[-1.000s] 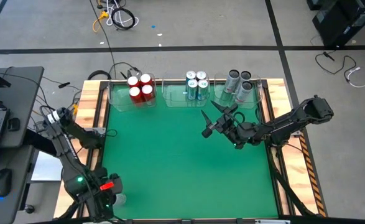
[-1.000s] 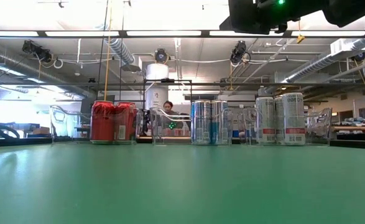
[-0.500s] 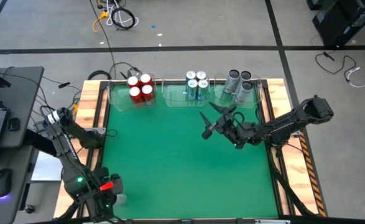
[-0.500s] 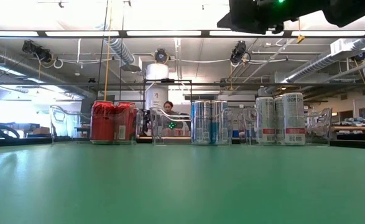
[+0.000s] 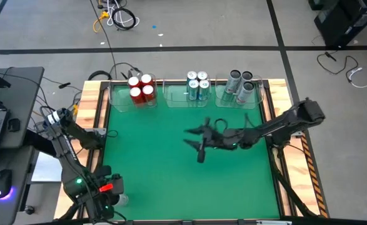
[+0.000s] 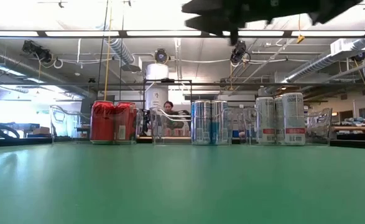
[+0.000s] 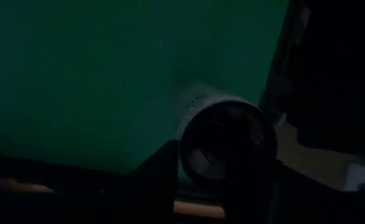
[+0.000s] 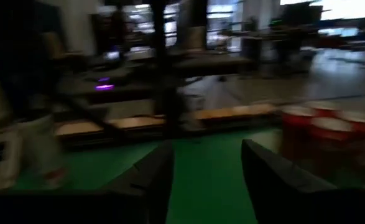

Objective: Sort soda cans
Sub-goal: Put the white soda can into the transparent right bin

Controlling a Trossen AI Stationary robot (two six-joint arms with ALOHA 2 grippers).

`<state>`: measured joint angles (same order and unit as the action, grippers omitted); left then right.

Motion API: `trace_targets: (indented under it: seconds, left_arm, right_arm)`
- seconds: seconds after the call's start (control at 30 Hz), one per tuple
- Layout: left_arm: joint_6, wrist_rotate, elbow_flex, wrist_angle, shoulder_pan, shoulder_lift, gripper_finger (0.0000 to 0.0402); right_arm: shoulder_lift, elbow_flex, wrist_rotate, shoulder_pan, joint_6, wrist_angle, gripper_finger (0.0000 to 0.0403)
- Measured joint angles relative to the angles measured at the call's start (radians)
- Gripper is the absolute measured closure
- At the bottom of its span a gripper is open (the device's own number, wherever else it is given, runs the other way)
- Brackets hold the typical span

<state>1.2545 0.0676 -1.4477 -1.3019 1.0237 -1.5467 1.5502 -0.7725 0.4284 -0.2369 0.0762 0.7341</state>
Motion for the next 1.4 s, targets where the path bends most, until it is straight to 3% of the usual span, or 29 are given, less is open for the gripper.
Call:
trace_targets:
  seconds: [0.2, 0.47, 0.6, 0.77, 1.4]
  left_arm:
    - [-0.07, 0.033, 0.009, -0.013, 0.0, 0.0, 0.0298]
    - [-0.145, 0.023, 0.029, -0.045, 0.0, 0.004, 0.0339]
    - [-0.197, 0.077, 0.025, -0.06, -0.001, 0.002, 0.0359]
    - [-0.23, 0.092, 0.026, -0.048, -0.002, -0.001, 0.0396]
    - [-0.256, 0.165, 0.026, -0.058, -0.002, -0.001, 0.0401]
  right_arm:
    - [0.218, -0.21, -0.148, -0.005, 0.009, -0.019, 0.0267]
    - [0.433, -0.489, -0.253, -0.003, 0.009, -0.119, 0.0263]
    - [0.488, -0.57, -0.299, -0.003, 0.008, -0.148, 0.0262]
    - [0.511, -0.608, -0.317, -0.003, 0.008, -0.169, 0.0266]
    - [0.511, -0.608, -0.405, -0.004, 0.033, -0.16, 0.0272]
